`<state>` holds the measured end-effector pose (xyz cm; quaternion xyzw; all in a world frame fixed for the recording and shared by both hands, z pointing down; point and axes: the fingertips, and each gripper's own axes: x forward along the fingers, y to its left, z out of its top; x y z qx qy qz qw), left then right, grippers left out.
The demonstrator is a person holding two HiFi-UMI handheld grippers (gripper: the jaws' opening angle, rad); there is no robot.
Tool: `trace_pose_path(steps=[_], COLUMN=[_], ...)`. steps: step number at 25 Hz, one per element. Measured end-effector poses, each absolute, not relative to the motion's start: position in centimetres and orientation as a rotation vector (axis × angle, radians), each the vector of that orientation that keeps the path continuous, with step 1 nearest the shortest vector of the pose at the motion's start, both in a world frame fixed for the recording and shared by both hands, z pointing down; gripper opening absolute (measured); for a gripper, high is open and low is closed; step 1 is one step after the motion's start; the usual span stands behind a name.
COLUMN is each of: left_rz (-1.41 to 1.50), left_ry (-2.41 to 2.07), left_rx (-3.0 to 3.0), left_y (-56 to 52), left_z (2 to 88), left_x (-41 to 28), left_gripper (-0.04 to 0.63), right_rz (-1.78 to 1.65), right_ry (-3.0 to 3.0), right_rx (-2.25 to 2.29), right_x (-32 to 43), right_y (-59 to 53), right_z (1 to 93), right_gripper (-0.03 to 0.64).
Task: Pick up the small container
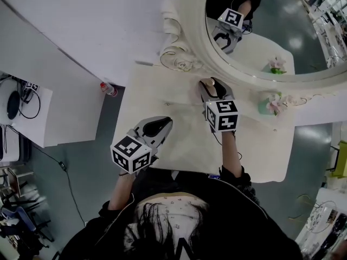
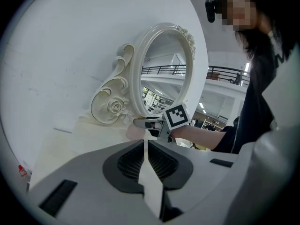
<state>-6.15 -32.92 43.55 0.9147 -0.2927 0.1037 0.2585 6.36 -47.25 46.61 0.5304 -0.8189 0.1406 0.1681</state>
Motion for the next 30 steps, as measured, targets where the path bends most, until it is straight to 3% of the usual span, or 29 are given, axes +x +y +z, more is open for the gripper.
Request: trace_pose_path(steps=[9,16,30], left_rz=[0.275,0.289,0.307], left_ry=[-0.804,-0.765,-0.681], left_rx=[2.464,2.448,2.408], left_y=[-33.6,-33.2,-32.1], left_z=[44.0,44.5,46.0], left_x=[-7.7,-7.5,-6.4], left_gripper=[0.005,0.074,0.124], right_rz=[0.418,0.44,0.49], right_ry=[-2.302,-2.27,-2.363], right_rx=[1.569,1.598,1.479], right_x=[6.7,6.7,3.6], right_y=[-47.4,-46.9,-43.2], right_z=[46.4,46.4,44.1], right_gripper=[0.147,0.146,0.144])
